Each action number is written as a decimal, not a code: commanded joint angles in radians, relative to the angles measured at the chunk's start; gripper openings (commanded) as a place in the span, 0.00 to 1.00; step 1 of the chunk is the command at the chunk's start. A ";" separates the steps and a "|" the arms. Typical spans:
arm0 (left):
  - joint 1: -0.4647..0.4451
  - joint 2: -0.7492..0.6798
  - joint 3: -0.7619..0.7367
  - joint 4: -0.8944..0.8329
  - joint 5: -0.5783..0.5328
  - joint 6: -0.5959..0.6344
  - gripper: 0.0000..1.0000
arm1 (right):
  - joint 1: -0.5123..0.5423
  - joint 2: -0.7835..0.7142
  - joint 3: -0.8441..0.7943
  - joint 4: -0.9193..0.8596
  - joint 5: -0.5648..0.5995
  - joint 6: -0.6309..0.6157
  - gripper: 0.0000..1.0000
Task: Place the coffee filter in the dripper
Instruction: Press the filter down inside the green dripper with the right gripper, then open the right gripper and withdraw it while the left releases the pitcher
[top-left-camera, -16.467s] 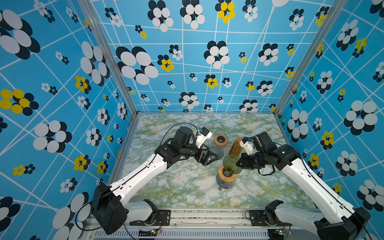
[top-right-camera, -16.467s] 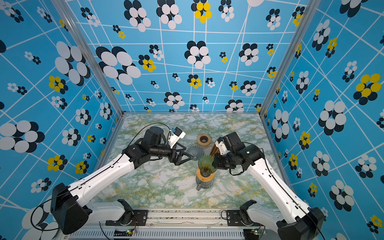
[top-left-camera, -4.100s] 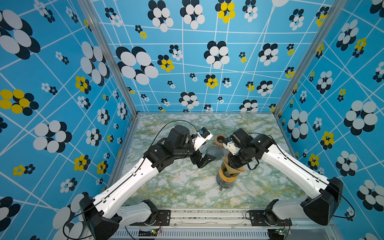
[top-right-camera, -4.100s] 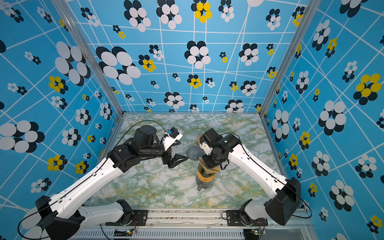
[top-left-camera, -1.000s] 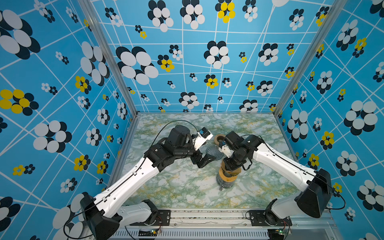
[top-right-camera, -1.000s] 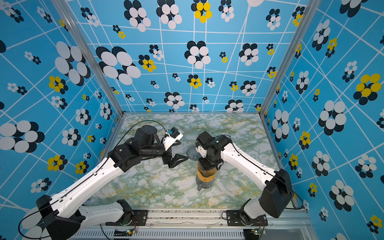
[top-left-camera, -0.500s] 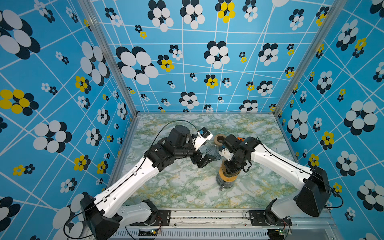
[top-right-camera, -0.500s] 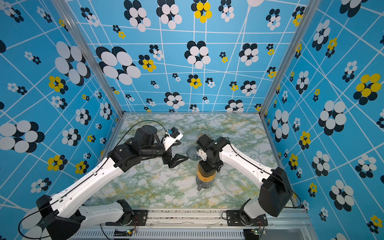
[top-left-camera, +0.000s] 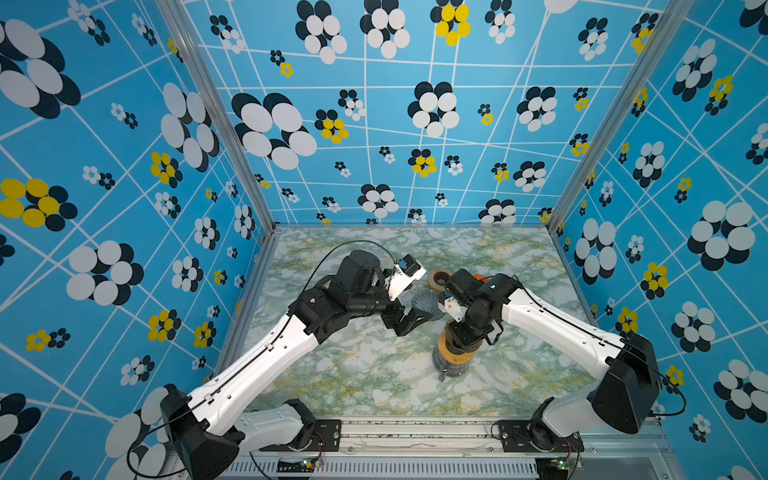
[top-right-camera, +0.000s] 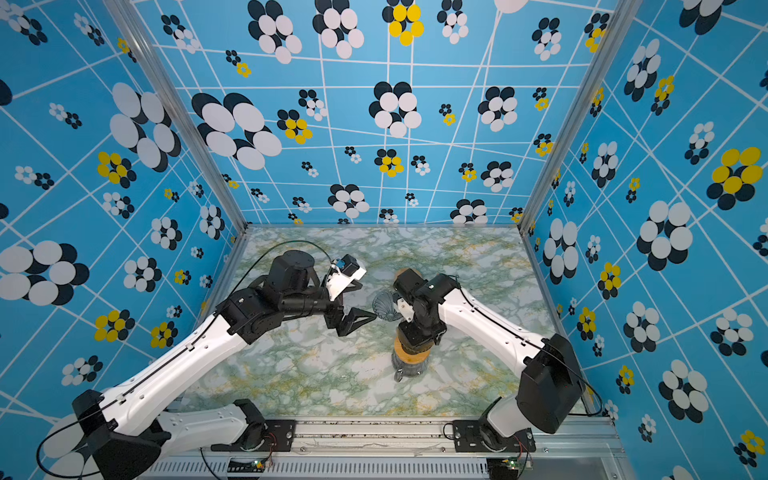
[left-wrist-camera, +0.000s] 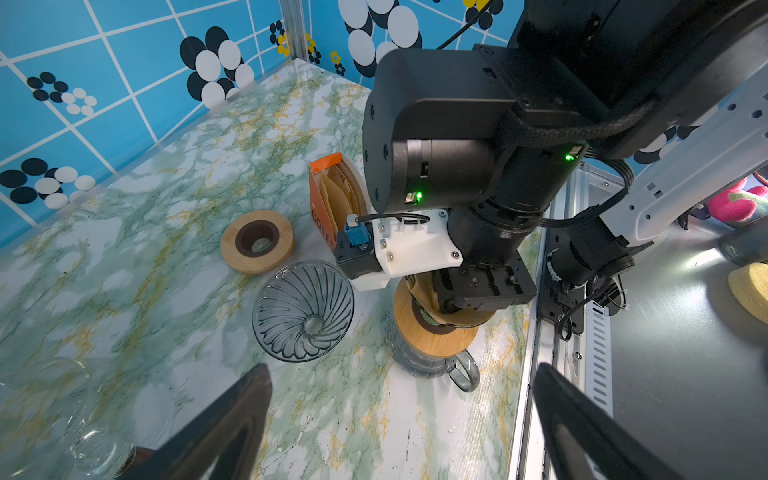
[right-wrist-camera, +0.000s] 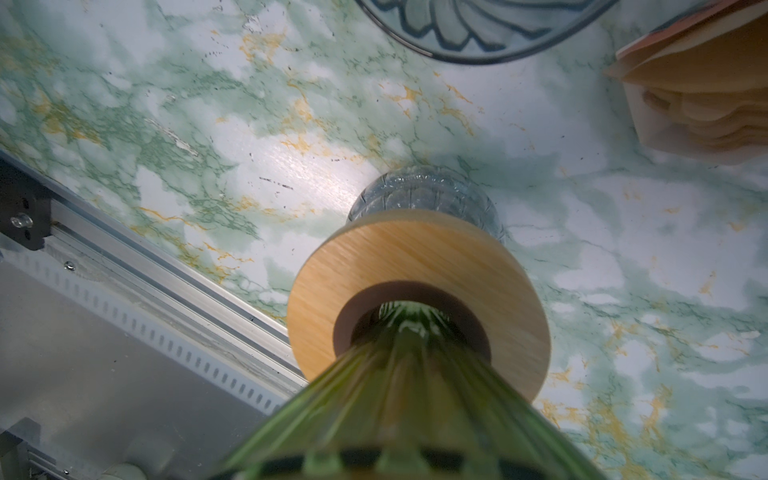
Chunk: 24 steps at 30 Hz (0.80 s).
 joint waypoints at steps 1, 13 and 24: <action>0.012 0.007 -0.013 0.006 0.019 0.002 0.99 | -0.001 -0.007 0.044 -0.037 0.021 0.005 0.26; 0.014 0.010 -0.014 0.008 0.023 -0.002 0.99 | -0.001 -0.064 0.120 -0.087 0.050 0.013 0.25; 0.023 0.011 -0.011 0.046 -0.018 -0.083 0.99 | -0.002 -0.238 0.069 0.016 0.092 0.116 0.22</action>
